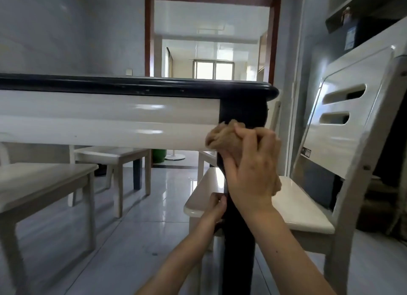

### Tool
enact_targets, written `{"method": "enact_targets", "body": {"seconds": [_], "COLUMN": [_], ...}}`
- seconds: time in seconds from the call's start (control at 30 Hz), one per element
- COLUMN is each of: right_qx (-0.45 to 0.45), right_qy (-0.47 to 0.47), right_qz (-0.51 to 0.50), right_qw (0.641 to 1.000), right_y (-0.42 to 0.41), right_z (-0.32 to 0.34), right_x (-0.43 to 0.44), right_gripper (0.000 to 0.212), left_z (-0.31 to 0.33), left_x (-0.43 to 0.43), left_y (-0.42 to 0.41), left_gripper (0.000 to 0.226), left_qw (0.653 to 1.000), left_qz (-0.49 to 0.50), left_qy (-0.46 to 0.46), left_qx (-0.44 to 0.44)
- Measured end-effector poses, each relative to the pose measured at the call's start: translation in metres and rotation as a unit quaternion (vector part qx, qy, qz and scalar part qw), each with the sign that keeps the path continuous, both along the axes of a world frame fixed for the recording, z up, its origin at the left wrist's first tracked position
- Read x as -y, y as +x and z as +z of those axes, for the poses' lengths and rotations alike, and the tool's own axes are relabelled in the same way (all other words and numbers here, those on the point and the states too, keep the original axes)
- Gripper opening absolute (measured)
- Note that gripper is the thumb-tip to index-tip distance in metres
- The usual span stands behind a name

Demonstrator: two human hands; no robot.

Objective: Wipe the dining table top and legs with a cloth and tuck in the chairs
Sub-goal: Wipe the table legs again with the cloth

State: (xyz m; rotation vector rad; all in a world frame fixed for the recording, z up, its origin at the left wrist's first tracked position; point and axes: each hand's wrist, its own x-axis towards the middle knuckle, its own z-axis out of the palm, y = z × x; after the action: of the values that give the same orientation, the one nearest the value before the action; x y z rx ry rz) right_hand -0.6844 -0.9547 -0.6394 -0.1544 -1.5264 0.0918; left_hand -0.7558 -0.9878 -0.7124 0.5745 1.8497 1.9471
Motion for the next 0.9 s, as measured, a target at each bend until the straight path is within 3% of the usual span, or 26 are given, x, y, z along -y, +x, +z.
{"method": "enact_targets", "body": {"seconds": [0.1,0.17,0.3,0.4,0.47,0.57,0.63,0.73,0.9], "right_qx": [-0.069,-0.078,-0.029,-0.04,-0.034,0.026,0.087,0.113,-0.024], "right_qy": [-0.106,-0.117,0.022,0.068,0.079,0.07,0.058,-0.018,-0.198], "right_qz": [0.082,0.078,0.031,0.019,0.027,0.067,0.084,0.115,0.153], "right_qw": [0.989,0.987,0.999,0.997,0.996,0.995,0.991,0.987,0.968], "right_y": [0.013,0.014,0.004,0.001,0.005,0.012,0.02,0.023,0.011], "right_z": [-0.015,-0.009,0.038,0.053,0.027,-0.075,-0.154,-0.211,-0.161], "right_x": [-0.015,-0.013,-0.001,-0.008,-0.016,-0.03,-0.035,-0.031,0.003], "right_gripper": [0.034,0.033,0.033,0.031,0.033,0.042,0.044,0.032,0.034], "left_z": [-0.009,-0.006,-0.004,-0.006,-0.007,-0.016,-0.018,-0.009,-0.012], "left_x": [-0.001,-0.004,-0.009,-0.001,0.01,0.028,0.038,0.036,0.038], "left_y": [-0.005,-0.006,-0.01,-0.004,0.002,0.011,0.012,0.019,0.022], "left_gripper": [0.023,0.024,0.024,0.023,0.023,0.023,0.045,0.045,0.062], "left_qw": [1.0,1.0,0.999,0.999,0.997,0.989,0.983,0.987,0.987], "left_qz": [-0.01,0.004,0.012,-0.02,-0.044,-0.1,-0.126,-0.104,-0.101], "left_qy": [0.0,-0.011,-0.028,-0.004,0.02,0.068,0.087,0.057,0.071], "left_qx": [-0.016,-0.028,-0.044,-0.039,-0.057,-0.09,-0.103,-0.108,-0.101]}}
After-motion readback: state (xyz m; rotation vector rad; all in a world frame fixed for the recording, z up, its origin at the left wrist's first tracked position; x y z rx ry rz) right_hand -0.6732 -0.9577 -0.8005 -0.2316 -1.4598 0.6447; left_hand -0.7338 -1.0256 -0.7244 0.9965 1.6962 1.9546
